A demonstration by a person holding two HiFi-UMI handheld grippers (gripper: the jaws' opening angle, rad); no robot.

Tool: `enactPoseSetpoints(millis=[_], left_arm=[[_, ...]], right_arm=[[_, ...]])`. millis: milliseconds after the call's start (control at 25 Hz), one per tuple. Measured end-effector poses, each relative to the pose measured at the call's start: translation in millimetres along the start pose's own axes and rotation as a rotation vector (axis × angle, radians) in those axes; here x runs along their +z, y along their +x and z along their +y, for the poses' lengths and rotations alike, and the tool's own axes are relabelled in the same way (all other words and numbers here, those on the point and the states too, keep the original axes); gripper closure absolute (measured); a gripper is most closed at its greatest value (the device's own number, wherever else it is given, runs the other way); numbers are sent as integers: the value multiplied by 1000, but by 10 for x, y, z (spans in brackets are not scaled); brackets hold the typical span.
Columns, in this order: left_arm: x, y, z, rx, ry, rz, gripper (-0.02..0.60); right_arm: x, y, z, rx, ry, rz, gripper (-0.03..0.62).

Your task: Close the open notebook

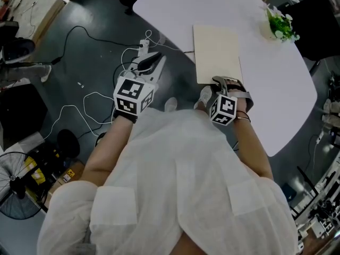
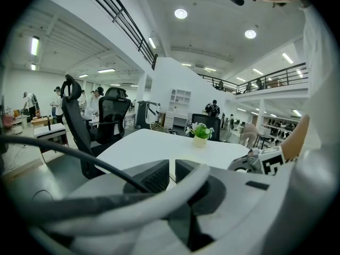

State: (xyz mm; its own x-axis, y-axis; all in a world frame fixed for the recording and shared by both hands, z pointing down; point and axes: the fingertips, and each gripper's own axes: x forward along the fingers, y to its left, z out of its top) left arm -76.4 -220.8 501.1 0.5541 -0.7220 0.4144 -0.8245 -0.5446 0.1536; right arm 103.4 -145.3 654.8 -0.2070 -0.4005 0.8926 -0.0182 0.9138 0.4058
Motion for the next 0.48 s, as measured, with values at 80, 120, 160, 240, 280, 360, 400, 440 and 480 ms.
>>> enactPoseSetpoints(millis=[80, 120, 160, 240, 280, 360, 400, 440, 480], left_arm=[[17, 10, 1, -2, 1, -3, 551], [25, 14, 3, -3, 2, -4, 551], [35, 16, 6, -3, 2, -5, 551], [58, 21, 10, -3, 3, -8, 551], [67, 24, 12, -3, 4, -8, 551], [78, 29, 15, -3, 4, -9, 551], [82, 33, 20, -1, 3, -10, 551], [85, 40, 28, 1, 2, -10, 551], [88, 48, 37, 3, 2, -11, 551]], right_arm=[[28, -97, -103, -20, 18, -13, 490], [43, -142, -161, -29, 26, -20, 490], [59, -185, -224, -41, 31, -27, 490], [93, -260, -365, -71, 36, -40, 496], [108, -292, -439, -88, 39, -47, 507], [129, -337, -584, -124, 51, -58, 520], [135, -349, -657, -143, 59, -63, 520], [137, -356, -730, -162, 67, -67, 520], [139, -359, -801, -181, 75, -70, 522]])
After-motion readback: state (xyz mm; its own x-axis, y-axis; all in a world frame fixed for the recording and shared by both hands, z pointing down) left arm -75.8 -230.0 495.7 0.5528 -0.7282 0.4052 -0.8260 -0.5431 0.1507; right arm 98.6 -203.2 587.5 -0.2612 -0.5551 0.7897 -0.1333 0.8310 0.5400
